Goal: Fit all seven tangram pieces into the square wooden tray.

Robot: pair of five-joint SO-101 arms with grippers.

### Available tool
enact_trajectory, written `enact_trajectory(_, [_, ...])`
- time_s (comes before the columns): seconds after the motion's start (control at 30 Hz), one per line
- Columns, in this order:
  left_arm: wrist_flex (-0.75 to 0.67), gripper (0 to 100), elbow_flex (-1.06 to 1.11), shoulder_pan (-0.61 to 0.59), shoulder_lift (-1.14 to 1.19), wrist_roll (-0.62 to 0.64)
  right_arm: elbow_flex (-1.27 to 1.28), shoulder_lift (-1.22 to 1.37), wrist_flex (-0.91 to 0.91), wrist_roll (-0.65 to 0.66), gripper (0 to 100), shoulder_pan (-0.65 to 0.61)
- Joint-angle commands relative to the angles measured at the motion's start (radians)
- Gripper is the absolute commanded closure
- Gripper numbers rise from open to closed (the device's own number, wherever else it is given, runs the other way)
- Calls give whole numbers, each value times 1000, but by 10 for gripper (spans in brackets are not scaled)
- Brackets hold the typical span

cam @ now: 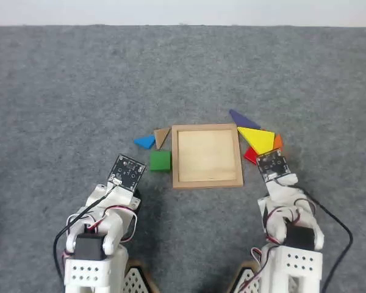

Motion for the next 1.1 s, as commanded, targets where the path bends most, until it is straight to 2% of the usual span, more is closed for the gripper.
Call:
enact_trajectory(0.0, [6, 863, -12, -6, -15, 2, -178, 2, 61, 17, 982, -7])
enact_trajectory(0.2, [6, 863, -12, -6, -15, 2, -446, 199, 110, 12, 888, -8])
enact_trajectory(0.33, [6, 863, -12, -6, -15, 2, -631, 524, 67, -17, 873, -48])
enact_trajectory(0.53, [6, 863, -12, -6, -15, 2, -965, 1067, 27, -21, 869, -197])
enact_trajectory(0.73, [6, 863, -12, -6, -15, 2, -1290, 1506, 31, 55, 730, -214])
enact_trajectory(0.87, [6, 863, -12, -6, -15, 2, -1393, 1664, 27, 68, 668, -189])
enact_trajectory(1.07, [6, 863, -12, -6, -15, 2, -1410, 1753, 19, 101, 668, -196])
